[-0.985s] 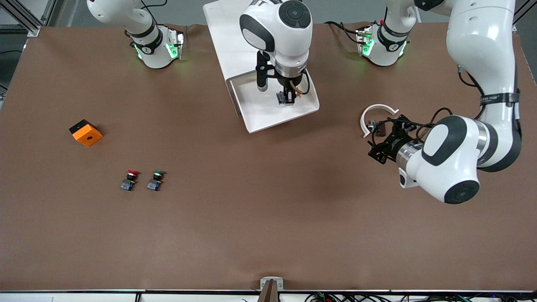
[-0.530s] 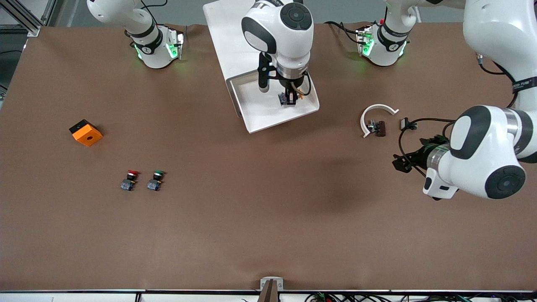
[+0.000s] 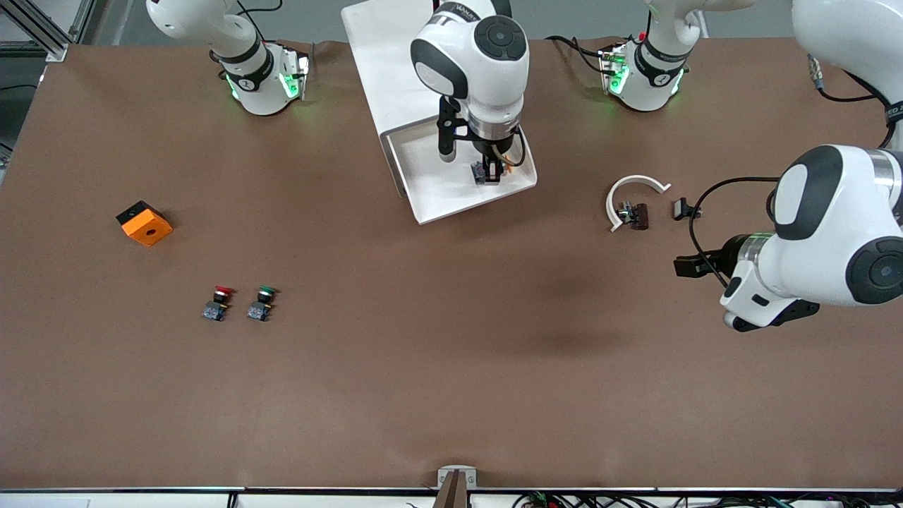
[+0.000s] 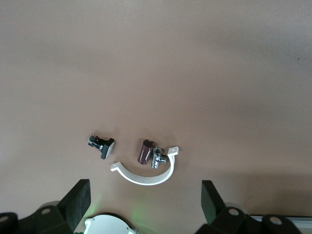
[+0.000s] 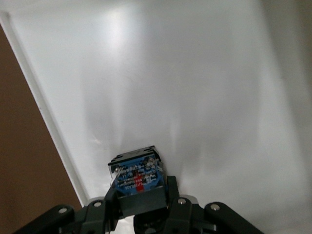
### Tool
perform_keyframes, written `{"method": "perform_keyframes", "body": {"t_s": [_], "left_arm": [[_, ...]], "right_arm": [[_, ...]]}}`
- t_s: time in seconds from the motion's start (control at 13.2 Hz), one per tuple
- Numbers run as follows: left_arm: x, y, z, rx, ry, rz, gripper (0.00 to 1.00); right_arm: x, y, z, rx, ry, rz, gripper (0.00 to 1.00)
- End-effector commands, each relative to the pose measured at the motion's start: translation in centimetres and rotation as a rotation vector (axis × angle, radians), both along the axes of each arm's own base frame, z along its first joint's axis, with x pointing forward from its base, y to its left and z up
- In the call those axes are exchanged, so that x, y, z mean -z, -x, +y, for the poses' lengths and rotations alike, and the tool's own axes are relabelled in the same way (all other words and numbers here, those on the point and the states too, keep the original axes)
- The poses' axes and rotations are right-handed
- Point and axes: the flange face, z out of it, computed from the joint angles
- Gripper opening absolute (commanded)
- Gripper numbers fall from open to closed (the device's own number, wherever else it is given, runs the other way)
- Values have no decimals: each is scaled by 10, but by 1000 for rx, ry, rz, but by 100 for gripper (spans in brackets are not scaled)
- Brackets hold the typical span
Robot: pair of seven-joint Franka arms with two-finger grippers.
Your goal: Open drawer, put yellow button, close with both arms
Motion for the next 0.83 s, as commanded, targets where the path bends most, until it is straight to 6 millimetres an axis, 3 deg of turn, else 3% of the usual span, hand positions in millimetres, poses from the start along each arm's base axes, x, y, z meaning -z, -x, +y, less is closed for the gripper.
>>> {"method": "perform_keyframes", "body": {"t_s": [0.0, 0.15, 0.45, 0.76], "left_arm": [[-19, 12, 25, 106, 29, -47, 100], [-49, 16, 56, 184, 64, -93, 100], [-97, 27, 88, 204, 64, -193, 100], [-136, 61, 89, 231, 43, -289, 100]], "right_arm": [[-9, -2, 6, 13, -5, -31, 100], [-8, -1, 6, -24, 8, -39, 100], [-30, -13, -8, -129, 36, -23, 100], [-55, -27, -28, -500, 68, 23, 100]]}}
